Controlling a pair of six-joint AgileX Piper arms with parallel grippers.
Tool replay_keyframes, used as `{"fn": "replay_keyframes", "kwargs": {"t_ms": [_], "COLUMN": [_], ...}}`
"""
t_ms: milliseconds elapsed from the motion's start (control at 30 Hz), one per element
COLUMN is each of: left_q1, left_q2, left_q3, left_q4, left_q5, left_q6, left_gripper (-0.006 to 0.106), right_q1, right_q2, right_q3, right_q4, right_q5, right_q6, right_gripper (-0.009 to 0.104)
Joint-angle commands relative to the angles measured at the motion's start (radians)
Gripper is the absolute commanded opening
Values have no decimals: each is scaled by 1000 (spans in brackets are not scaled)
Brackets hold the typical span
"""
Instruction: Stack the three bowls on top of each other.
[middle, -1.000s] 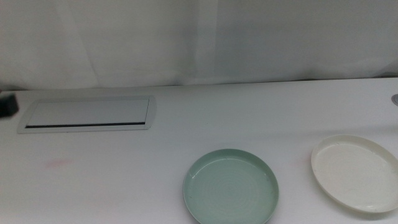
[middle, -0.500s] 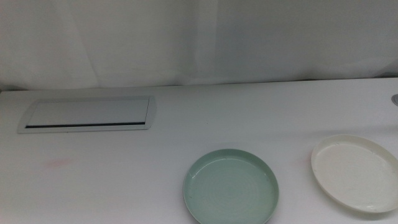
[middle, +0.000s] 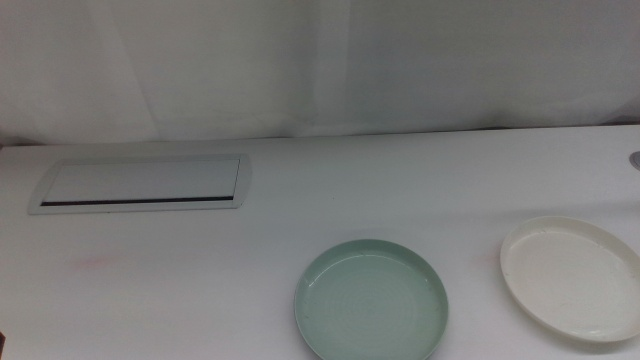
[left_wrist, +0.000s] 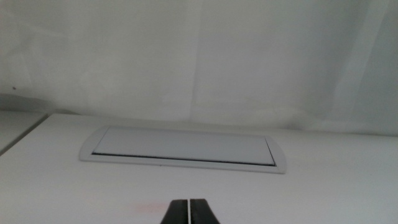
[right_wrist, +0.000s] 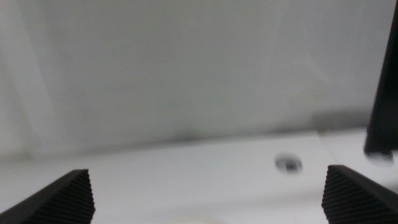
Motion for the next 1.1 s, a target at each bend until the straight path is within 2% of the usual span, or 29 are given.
{"fn": "replay_keyframes", "kwargs": {"t_ms": [0, 167, 267, 567, 667, 733, 767, 800, 867, 900, 1067], "left_q1": [-4, -4, -4, -4, -4, -4, -4, -4, -4, -4, -4], "left_q2": [-35, -35, -35, -35, -35, -35, -35, -35, -35, -35, -35], "left_q3": [43, 43, 43, 43, 43, 43, 43, 43, 43, 43, 43], "left_q4": [-6, -6, -6, -6, -6, -6, -6, -6, -6, -6, -6], "left_q5": [12, -10, -10, -10, -10, -10, -10, -10, -23, -28, -28], "left_q6": [-14, -2, -2, -2, -2, -2, -2, -2, -2, -2, -2], "left_gripper": [-2, -2, -2, -2, -2, -2, -2, -2, -2, -2, -2], "right_q1": [-2, -2, -2, -8, -68, -138, -184, -261, -321, -339, -339], "right_q2": [71, 232, 358, 617, 686, 738, 764, 805, 842, 883, 940], "right_q3": [-49, -162, -234, -274, -274, -274, -274, -274, -274, -274, -274], "right_q4": [-11, -13, -42, -67, -61, -28, 13, 142, 255, 282, 237], "right_q5": [94, 279, 365, 427, 418, 410, 398, 377, 336, 310, 291], "right_q6": [-7, -5, -24, -87, -84, -107, -142, -238, -320, -395, -401], "right_gripper": [102, 102, 102, 102, 102, 102, 102, 102, 101, 101, 101]}}
